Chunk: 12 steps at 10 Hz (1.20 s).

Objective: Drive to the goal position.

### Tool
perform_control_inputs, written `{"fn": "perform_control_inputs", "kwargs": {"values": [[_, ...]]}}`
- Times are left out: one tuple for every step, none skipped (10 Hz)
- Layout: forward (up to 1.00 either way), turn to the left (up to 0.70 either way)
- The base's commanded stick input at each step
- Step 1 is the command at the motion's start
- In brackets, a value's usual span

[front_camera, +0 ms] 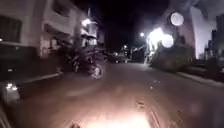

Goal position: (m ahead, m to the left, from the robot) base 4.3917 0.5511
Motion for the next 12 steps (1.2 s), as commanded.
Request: {"fn": "perform_control_inputs", "kwargs": {"values": [[1.00,-0.27],[1.00,-0.27],[1.00,-0.27],[1.00,-0.27],[1.00,-0.27],[1.00,-0.24],[1.00,0.00],[1.00,0.00],[1.00,0.00],[1.00,0.00],[1.00,0.00],[1.00,0.00]]}}
